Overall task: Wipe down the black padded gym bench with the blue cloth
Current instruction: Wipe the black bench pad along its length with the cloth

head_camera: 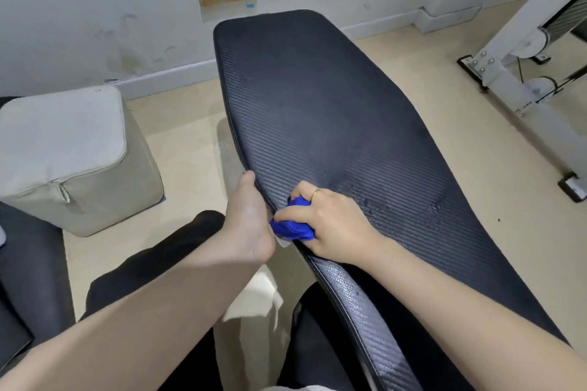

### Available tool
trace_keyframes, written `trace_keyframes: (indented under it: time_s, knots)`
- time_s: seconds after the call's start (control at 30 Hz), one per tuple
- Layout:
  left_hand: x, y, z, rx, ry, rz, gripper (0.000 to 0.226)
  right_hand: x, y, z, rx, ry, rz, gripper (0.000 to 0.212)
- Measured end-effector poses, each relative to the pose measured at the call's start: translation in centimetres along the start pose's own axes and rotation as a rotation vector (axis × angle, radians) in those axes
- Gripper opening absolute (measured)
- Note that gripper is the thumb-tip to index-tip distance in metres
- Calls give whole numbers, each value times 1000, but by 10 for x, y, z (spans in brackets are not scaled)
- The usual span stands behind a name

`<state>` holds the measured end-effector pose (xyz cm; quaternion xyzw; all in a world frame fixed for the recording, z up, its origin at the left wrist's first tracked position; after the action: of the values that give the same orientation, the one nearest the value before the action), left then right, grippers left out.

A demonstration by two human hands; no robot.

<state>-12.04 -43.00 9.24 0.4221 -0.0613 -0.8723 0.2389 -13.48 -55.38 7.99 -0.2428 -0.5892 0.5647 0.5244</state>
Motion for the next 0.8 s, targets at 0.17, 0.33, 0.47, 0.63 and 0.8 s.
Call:
trace_keyframes:
  time_s: [0.17,0.33,0.47,0.63,0.8]
  knots:
    - [20,-1,-10,-79,19,-72,28,-38,-18,-53,-236,325,21,30]
    - [23,2,-8,-54,60,-71,26,-33,-18,-60,-272,463,61,28]
    - [27,5,-6,-67,49,-148,53,4,2,0,-167,233,57,31]
    - [31,10,-5,-79,98,-241,60,-32,-14,-24,-218,376,123,30]
    - [36,2,-6,-68,115,-366,49,-66,-29,-54,-305,661,55,25]
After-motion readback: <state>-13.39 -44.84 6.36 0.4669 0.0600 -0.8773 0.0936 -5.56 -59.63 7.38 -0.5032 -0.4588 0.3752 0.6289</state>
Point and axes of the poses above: each hand's wrist, its own z-axis away from the middle knuckle, its own y-axis out of the palm, x = y × z, the point moved 1 cm from there along -z, towards the middle knuckle, and after that the axes turned 10 degrees about y, right-handed, at the moved point
